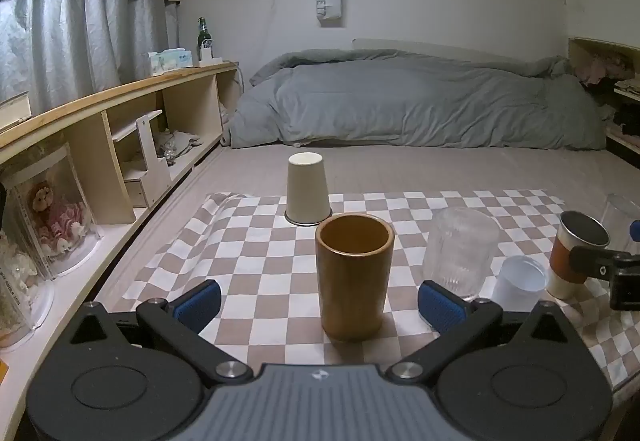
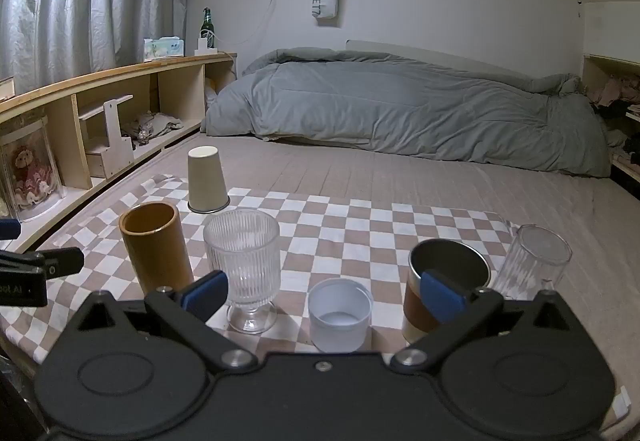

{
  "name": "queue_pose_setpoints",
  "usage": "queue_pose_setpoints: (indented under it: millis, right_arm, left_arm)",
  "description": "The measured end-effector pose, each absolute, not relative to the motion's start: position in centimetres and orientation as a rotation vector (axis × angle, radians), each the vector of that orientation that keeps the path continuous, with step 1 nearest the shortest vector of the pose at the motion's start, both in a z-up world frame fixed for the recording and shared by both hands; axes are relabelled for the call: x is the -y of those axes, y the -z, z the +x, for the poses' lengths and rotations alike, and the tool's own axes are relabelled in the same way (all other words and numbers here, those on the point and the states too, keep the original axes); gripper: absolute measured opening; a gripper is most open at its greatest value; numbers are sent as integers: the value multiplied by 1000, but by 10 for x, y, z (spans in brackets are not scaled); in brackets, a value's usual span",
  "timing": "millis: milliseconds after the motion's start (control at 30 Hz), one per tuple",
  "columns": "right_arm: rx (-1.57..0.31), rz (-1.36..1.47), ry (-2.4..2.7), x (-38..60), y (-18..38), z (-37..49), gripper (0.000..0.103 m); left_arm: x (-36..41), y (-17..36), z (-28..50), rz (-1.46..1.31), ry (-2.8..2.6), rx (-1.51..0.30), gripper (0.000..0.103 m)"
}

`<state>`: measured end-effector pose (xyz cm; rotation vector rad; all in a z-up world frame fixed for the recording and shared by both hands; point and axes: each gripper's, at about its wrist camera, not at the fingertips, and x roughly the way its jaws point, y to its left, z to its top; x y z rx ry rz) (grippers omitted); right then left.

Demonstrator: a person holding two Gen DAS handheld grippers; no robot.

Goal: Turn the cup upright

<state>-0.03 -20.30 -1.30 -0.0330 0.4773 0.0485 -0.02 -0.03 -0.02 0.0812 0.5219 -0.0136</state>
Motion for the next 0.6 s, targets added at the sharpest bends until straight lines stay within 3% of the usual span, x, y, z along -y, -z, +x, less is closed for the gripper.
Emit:
queue_pose_setpoints:
  millis: [600]
  right_arm:
    - [-476, -34, -48, 203, 13, -1, 103]
  left_arm:
    - [0, 0, 0, 78, 15, -522, 103]
